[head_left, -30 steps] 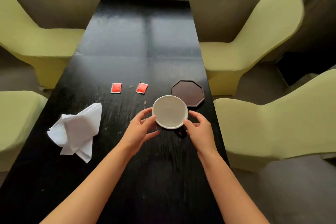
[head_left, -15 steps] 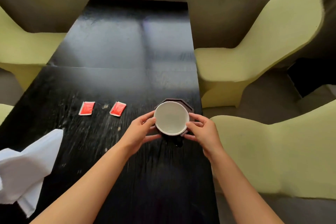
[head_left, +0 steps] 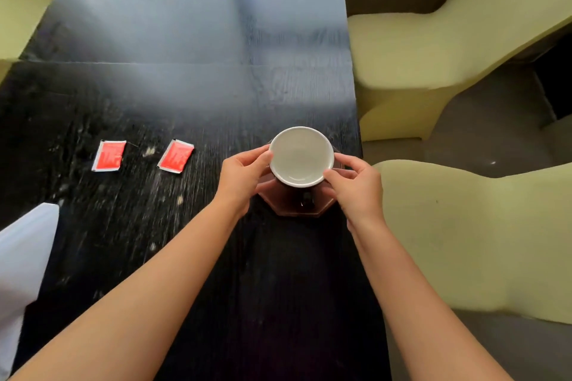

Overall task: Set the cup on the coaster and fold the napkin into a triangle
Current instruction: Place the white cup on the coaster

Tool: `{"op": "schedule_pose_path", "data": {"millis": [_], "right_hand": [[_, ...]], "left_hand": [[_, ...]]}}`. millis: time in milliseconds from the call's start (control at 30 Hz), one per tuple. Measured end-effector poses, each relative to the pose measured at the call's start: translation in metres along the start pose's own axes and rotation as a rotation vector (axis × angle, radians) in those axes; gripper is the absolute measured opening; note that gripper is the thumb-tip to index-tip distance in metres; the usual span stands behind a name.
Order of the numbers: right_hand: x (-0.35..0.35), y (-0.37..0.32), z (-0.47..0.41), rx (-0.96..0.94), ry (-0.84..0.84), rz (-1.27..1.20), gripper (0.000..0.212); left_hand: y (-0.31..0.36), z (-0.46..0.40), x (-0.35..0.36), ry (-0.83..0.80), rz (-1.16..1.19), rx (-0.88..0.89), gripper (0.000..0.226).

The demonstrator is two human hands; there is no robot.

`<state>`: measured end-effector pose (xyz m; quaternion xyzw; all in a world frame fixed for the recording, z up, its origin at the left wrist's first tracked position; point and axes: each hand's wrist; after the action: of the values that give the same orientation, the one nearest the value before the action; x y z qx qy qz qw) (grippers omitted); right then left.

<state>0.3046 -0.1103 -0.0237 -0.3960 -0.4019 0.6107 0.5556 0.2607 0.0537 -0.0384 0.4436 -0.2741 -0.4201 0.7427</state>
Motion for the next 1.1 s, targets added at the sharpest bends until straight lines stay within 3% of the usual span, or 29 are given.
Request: {"op": "schedule_pose_path", "data": {"millis": [233, 567, 700, 767, 900, 1100], "right_hand": [[0.002, 0.011, -0.006, 0.039, 0.004, 0.008, 0.034], [-0.006, 0.015, -0.004, 0.01, -0.008, 0.081, 0.03], [-0.011, 0.011, -0.009, -0.006, -0.033, 0.129, 0.036], [-0.012, 0.009, -0.011, 0.035, -0.093, 0.07, 0.043], [-0.01, 0.004, -0.011, 0.05, -0.18, 0.007, 0.038], [-0.009, 0.005, -0.012, 0.049, -0.159, -0.014, 0.037]], "left_hand": [[-0.007, -0.011, -0.001, 0.017, -0.05, -0.037, 0.026], [-0.005, -0.007, 0.003, -0.014, -0.043, -0.03, 0.014], [-0.004, -0.005, 0.001, 0.002, -0.057, -0.044, 0.033], [-0.006, -0.003, -0.004, -0.036, -0.053, -0.08, 0.044], [-0.011, 0.006, -0.007, -0.168, -0.056, -0.091, 0.041], [-0.013, 0.007, -0.006, -0.166, -0.034, -0.068, 0.041]]}}
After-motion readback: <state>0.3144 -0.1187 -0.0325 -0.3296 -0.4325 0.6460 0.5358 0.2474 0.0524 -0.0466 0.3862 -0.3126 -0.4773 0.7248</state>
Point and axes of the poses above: each hand's wrist, its own z-axis away from the middle knuckle, its own x-axis out of the palm, y = z × x, and after that the axes turned 6 degrees about -z, right-handed
